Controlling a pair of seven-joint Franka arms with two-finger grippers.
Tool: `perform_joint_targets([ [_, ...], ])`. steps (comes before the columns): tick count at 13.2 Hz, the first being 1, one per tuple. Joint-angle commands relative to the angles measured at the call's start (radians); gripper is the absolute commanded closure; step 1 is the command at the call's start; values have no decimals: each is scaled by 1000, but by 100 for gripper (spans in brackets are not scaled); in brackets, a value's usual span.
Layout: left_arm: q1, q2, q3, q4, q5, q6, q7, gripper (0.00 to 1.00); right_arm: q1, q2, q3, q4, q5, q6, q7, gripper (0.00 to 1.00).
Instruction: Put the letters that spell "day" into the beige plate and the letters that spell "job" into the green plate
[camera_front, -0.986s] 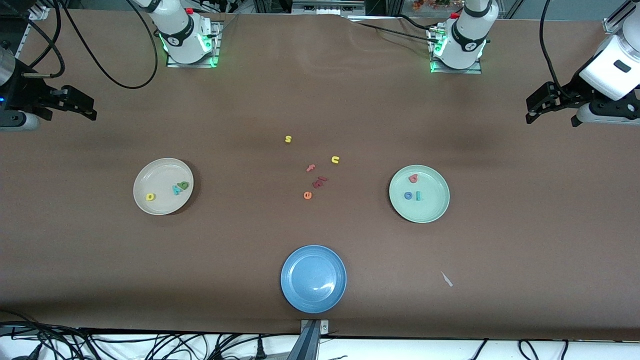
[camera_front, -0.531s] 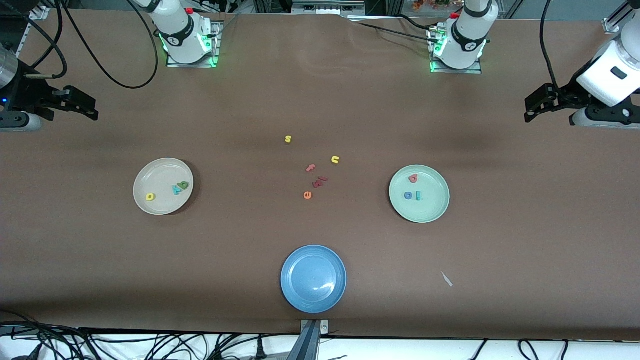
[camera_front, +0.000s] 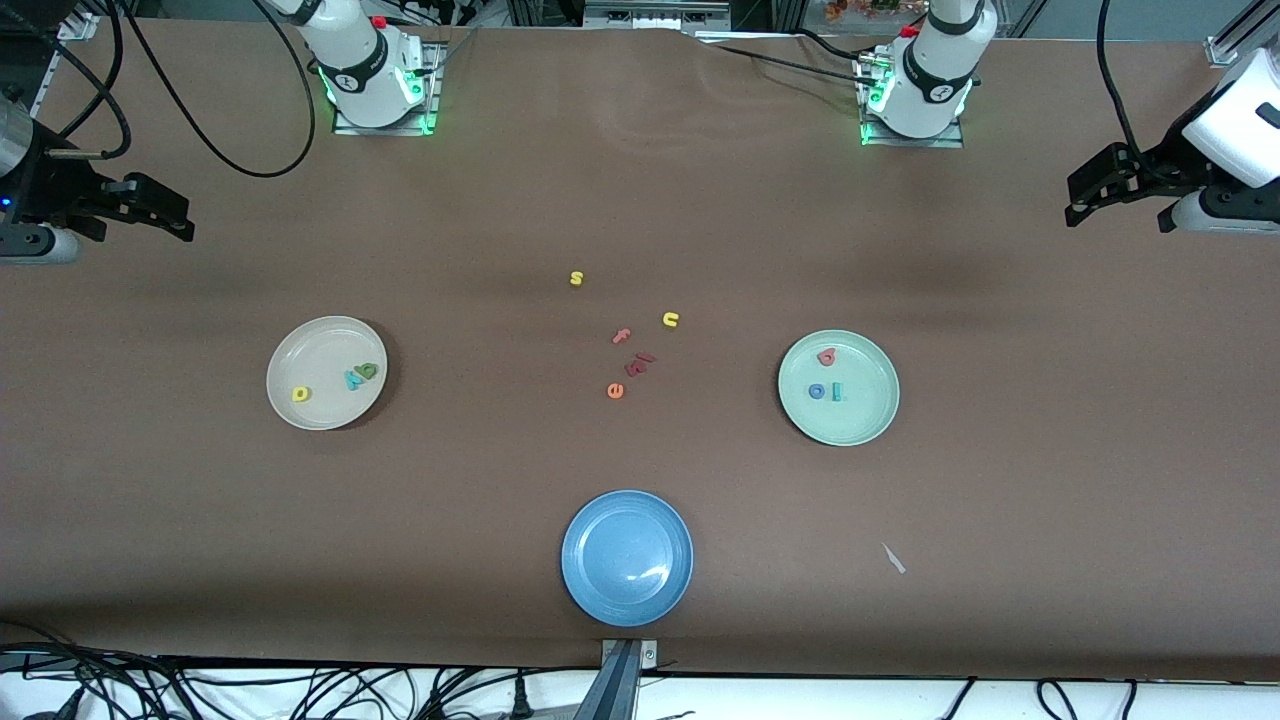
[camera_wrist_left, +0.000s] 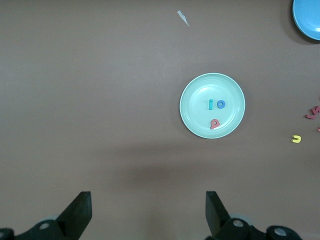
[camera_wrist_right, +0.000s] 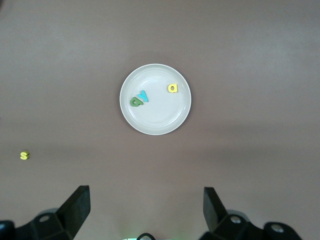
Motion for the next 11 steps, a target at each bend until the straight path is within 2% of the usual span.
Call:
perform_joint_targets([
  [1, 9, 15, -4, 42, -23, -26, -6, 0, -22, -18, 15, -18, -6, 4, -9, 0],
  [11, 7, 12, -7, 47, -23, -38, -3, 0, -13, -12, 15, -15, -15, 3, -3, 0],
])
